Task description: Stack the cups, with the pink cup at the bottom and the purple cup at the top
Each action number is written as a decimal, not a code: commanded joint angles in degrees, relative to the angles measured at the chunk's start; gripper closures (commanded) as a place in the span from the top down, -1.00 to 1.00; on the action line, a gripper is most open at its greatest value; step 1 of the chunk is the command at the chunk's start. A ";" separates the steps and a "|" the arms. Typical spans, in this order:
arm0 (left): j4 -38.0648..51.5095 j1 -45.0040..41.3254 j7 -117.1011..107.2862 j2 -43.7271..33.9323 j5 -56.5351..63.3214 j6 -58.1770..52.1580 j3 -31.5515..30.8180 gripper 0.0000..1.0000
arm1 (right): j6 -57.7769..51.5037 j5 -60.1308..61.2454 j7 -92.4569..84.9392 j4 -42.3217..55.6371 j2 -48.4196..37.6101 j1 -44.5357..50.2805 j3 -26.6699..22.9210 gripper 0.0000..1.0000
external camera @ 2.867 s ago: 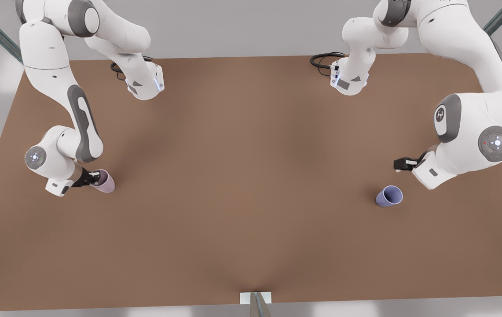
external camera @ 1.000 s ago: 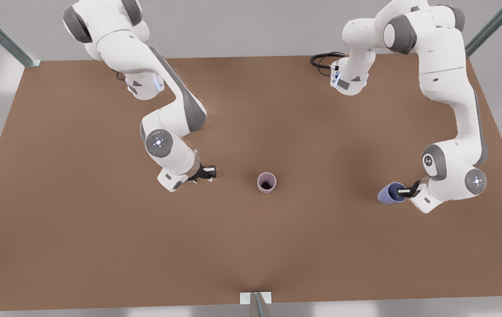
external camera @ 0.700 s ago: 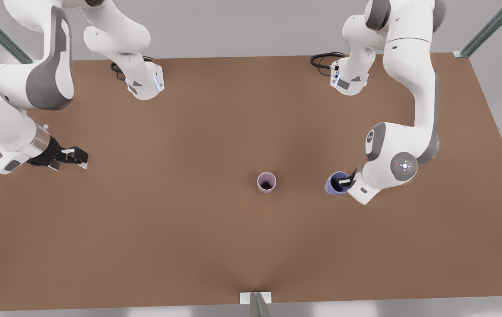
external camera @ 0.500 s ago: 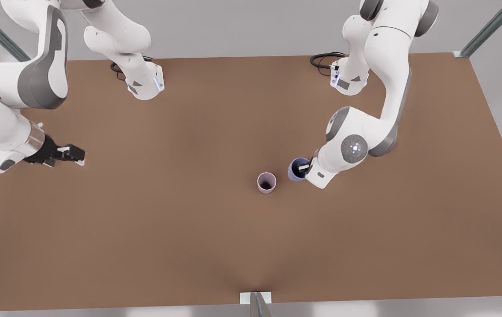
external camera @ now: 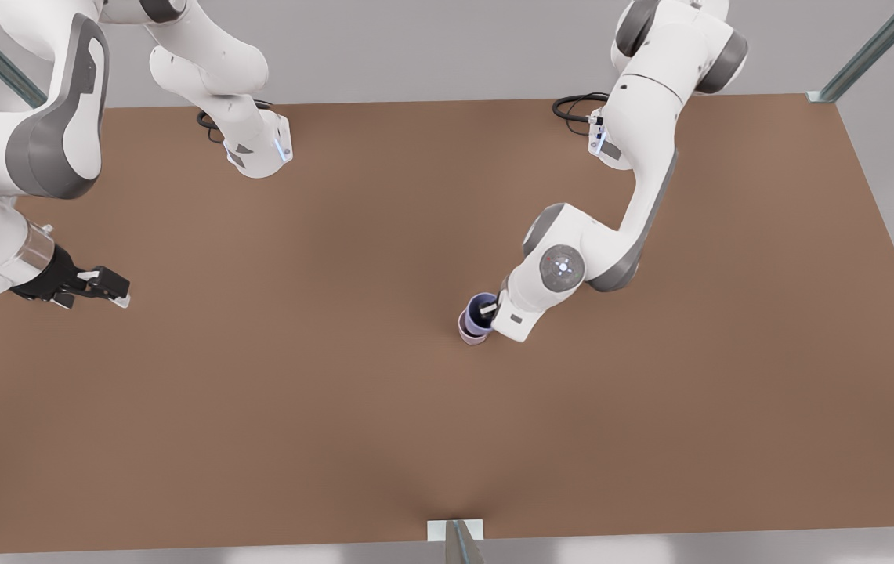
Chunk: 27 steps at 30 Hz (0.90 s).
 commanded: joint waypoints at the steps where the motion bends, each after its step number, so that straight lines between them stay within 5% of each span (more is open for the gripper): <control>1: -0.01 -0.01 0.09 0.20 -2.13 0.11 0.00 -0.57 | 0.00 0.00 0.00 0.00 0.00 -0.07 0.00 1.00; 27: -0.10 -0.97 0.00 3.54 -1.78 0.90 0.00 -0.57 | 0.70 0.53 0.09 0.00 0.52 -0.07 0.00 1.00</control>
